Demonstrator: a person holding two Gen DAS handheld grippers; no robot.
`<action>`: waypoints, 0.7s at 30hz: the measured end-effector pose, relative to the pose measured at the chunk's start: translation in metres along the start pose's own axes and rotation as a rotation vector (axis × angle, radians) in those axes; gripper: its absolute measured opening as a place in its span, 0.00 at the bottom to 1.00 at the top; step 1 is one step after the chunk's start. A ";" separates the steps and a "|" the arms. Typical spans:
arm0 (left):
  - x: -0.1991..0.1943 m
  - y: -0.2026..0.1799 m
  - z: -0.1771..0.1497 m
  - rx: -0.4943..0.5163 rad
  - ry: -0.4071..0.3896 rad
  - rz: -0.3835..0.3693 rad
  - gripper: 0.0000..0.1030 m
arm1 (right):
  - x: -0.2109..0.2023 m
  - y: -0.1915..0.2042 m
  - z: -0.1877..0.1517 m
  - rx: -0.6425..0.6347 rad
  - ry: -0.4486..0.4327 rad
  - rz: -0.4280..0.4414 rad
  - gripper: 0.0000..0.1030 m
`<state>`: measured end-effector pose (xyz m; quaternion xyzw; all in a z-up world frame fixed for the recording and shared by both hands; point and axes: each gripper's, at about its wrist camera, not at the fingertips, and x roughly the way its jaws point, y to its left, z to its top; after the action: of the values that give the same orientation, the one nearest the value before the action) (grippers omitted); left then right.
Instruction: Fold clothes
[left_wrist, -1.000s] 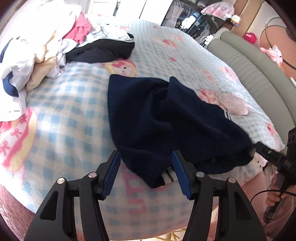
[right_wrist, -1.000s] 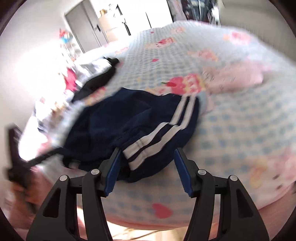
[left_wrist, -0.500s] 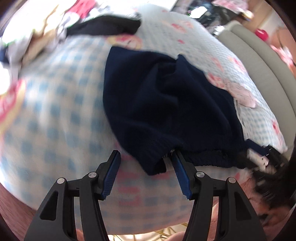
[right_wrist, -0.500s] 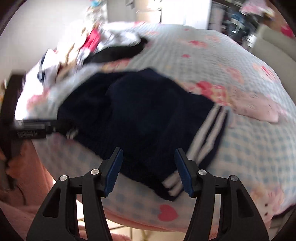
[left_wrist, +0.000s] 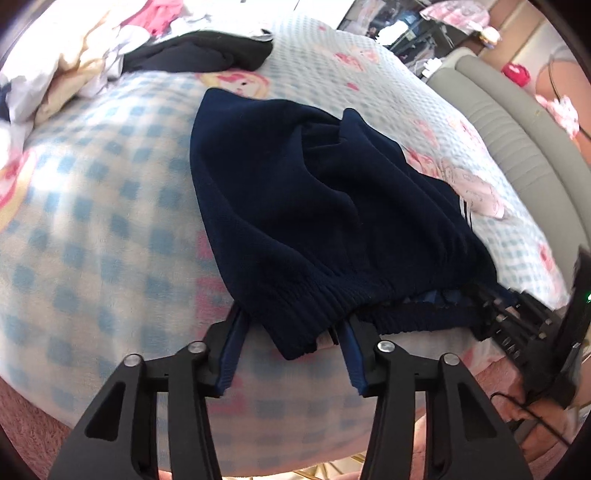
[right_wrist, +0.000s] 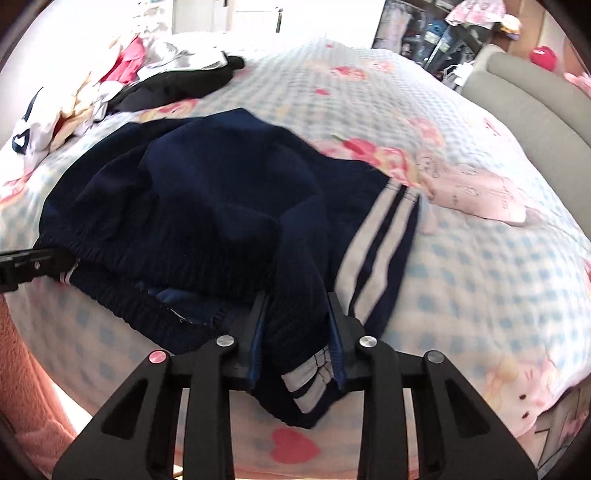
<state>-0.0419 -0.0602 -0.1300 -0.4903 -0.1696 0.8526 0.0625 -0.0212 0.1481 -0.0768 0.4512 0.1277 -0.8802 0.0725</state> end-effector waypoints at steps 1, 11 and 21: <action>-0.003 -0.003 0.000 0.017 -0.016 0.021 0.39 | -0.002 -0.003 0.000 0.011 -0.006 -0.001 0.26; -0.016 -0.009 0.004 0.072 -0.084 0.106 0.28 | -0.021 -0.028 -0.002 0.118 -0.062 -0.014 0.26; -0.027 -0.050 0.022 0.339 -0.141 0.166 0.30 | -0.053 -0.068 0.012 0.232 -0.138 -0.088 0.24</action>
<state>-0.0494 -0.0257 -0.0802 -0.4241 0.0135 0.9034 0.0616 -0.0159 0.2100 -0.0163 0.3891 0.0394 -0.9203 -0.0102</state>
